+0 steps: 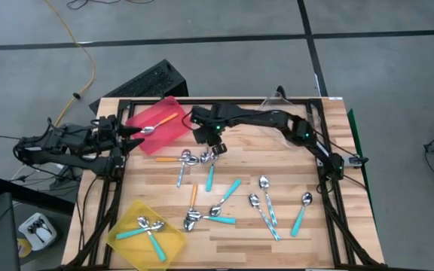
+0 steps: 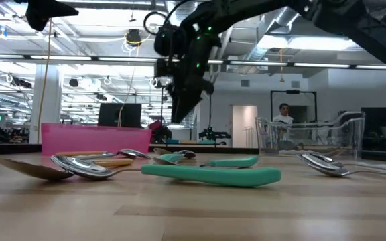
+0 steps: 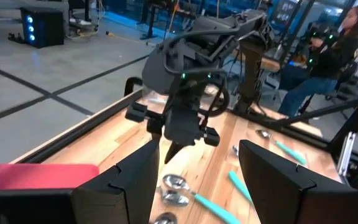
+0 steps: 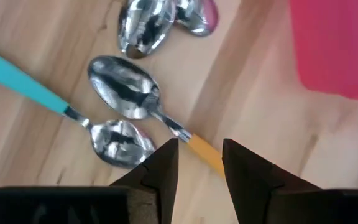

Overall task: Sort silverware by color (type)
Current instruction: Put the orange spoon into the red bin

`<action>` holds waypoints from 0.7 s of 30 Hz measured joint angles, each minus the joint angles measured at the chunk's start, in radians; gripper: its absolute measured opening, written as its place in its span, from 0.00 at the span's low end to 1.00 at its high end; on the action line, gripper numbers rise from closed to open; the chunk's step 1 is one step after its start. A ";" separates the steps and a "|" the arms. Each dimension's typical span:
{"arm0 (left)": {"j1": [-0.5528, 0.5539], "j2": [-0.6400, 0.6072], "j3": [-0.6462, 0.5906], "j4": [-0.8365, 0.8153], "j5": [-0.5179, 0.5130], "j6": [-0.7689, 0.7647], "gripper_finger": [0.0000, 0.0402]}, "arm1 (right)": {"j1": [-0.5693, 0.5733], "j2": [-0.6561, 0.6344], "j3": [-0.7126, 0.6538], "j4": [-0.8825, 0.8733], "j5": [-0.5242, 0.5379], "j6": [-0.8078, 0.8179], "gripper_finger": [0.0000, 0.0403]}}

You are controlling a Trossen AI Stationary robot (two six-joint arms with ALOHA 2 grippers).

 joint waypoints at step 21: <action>0.000 0.000 0.000 0.002 -0.006 -0.023 0.51 | 0.132 0.066 0.002 0.053 0.114 0.258 0.37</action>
